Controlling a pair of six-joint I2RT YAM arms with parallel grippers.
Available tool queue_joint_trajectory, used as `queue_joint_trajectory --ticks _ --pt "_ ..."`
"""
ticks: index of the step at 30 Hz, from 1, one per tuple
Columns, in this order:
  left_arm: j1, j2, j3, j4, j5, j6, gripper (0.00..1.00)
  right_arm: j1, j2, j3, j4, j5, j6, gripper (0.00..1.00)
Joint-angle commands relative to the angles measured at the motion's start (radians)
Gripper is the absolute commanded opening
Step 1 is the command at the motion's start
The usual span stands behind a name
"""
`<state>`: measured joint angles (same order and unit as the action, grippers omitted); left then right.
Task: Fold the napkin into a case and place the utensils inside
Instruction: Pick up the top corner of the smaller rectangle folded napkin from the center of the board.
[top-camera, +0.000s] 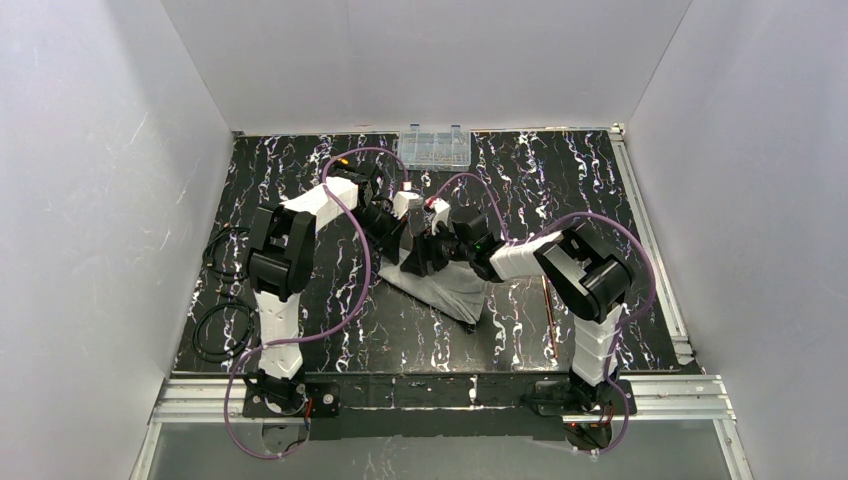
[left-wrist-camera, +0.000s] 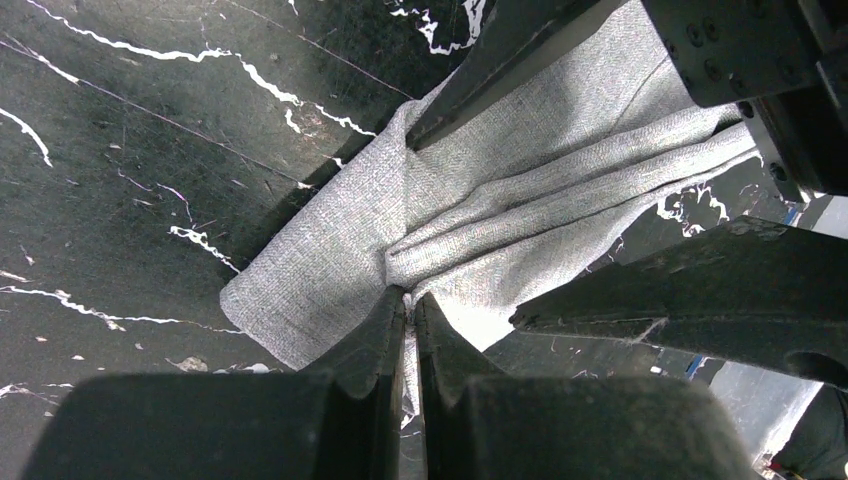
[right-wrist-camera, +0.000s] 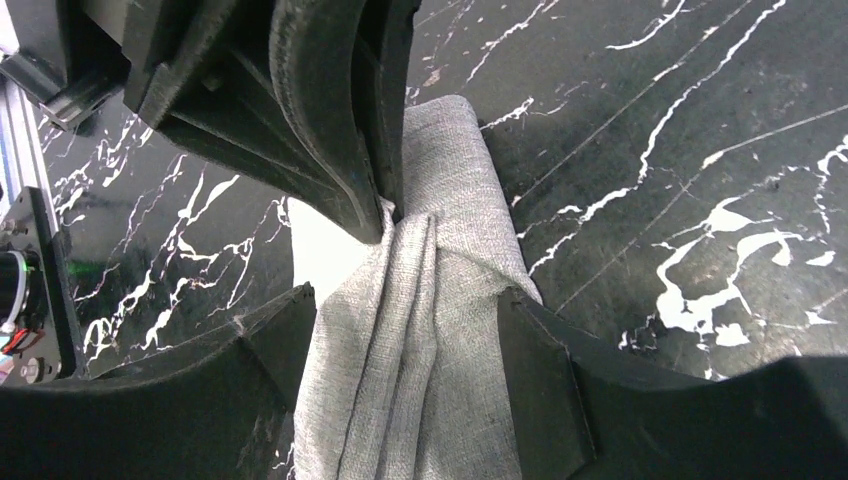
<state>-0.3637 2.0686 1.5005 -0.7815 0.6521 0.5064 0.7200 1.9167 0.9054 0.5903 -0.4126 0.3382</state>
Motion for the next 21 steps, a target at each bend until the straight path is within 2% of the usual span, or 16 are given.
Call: queue_joint_trajectory --ticks 1,5,11,15,19,21 --pt "-0.002 -0.043 -0.004 -0.012 0.038 -0.007 0.00 0.009 0.031 0.031 0.074 -0.070 0.029 0.74" --pt "-0.002 -0.043 0.007 -0.017 0.041 -0.018 0.00 0.009 0.060 0.036 0.099 -0.124 0.062 0.65" --pt "-0.002 -0.042 0.016 -0.029 0.055 -0.028 0.00 0.009 0.036 0.009 0.113 -0.127 0.075 0.53" --pt "-0.002 -0.050 0.018 -0.049 0.064 -0.027 0.00 0.010 0.051 0.021 0.092 -0.113 0.085 0.34" --pt "0.001 -0.066 0.072 -0.115 0.025 -0.028 0.20 0.010 0.072 0.036 0.072 -0.116 0.097 0.18" --pt "0.013 -0.061 0.138 -0.189 -0.005 -0.014 0.25 0.009 0.054 0.013 0.082 -0.099 0.095 0.15"
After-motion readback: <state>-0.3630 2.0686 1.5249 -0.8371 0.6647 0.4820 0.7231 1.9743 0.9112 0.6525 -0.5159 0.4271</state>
